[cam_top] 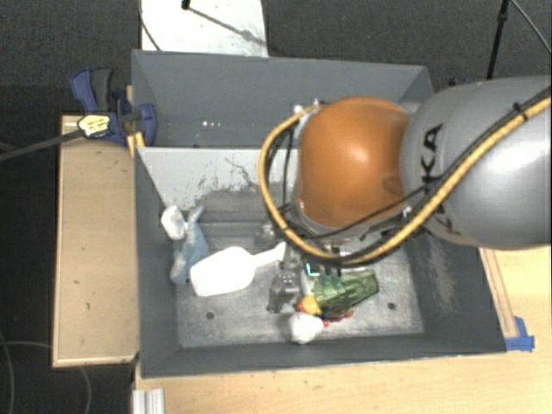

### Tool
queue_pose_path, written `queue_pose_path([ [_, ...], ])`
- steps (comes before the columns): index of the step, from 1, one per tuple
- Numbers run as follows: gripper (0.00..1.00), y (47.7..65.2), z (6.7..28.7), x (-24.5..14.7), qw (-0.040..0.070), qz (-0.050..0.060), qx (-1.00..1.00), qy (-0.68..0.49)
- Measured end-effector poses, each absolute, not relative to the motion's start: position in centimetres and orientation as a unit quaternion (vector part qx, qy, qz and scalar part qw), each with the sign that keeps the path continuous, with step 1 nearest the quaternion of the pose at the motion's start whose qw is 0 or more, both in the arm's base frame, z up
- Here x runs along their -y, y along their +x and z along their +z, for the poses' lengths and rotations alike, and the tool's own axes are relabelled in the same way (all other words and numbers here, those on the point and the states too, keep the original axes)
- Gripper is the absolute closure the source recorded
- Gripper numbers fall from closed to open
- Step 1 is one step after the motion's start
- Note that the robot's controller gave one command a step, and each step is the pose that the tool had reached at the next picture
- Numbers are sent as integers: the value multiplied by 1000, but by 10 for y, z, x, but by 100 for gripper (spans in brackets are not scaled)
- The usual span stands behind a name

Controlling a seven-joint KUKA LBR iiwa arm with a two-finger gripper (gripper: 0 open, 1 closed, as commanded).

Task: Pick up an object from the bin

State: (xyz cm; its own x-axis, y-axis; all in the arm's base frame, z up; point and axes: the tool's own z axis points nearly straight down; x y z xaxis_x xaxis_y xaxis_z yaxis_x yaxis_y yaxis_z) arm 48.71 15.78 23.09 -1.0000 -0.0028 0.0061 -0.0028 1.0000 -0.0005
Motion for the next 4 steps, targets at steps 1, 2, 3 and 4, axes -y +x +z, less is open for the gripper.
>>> queue_pose_path([
  [1,0,489,235,-157,-1,-1,1000,-1],
  [2,0,495,183,-159,-5,-2,1000,-7],
  [3,0,507,115,-148,-3,-1,1000,5],
  [4,0,520,79,-162,-1,-1,999,-47],
])
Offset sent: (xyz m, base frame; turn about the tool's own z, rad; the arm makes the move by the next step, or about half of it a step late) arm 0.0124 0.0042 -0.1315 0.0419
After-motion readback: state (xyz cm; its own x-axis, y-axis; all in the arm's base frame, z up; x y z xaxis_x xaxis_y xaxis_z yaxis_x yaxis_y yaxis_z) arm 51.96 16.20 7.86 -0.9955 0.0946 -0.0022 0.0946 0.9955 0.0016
